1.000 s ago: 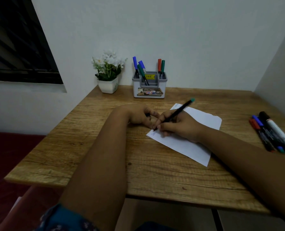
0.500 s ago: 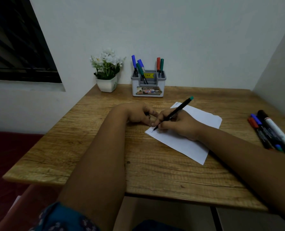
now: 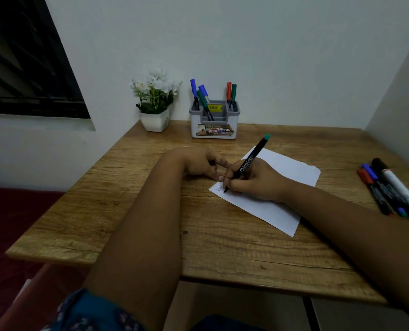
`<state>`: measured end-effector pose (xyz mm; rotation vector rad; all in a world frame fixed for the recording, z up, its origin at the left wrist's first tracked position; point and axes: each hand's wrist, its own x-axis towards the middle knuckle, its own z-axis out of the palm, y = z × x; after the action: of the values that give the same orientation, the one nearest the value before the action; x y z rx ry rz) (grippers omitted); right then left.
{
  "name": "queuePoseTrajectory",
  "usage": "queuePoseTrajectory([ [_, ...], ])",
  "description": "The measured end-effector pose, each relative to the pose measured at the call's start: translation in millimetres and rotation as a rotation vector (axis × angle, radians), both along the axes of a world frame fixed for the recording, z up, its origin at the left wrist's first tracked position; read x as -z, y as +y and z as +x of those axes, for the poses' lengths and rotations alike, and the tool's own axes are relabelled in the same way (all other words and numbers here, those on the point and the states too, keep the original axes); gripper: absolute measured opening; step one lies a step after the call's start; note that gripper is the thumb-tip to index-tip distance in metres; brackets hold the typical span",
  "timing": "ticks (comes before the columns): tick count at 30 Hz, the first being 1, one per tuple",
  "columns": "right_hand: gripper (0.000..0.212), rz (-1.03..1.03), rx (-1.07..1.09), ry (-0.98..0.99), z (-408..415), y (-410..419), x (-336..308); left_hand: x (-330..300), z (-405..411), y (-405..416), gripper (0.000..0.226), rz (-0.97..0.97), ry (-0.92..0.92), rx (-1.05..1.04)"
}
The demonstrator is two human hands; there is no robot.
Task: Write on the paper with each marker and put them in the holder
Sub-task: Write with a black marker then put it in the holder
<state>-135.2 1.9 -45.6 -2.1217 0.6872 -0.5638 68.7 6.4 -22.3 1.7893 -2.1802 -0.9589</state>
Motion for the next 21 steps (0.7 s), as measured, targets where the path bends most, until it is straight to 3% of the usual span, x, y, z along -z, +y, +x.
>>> queuePoseTrajectory([
  [21,0.017,-0.02,-0.047,-0.003,0.6,-2.6,4.0,2.0,0.5,0.9,0.041,-0.001,0.035,-0.032],
])
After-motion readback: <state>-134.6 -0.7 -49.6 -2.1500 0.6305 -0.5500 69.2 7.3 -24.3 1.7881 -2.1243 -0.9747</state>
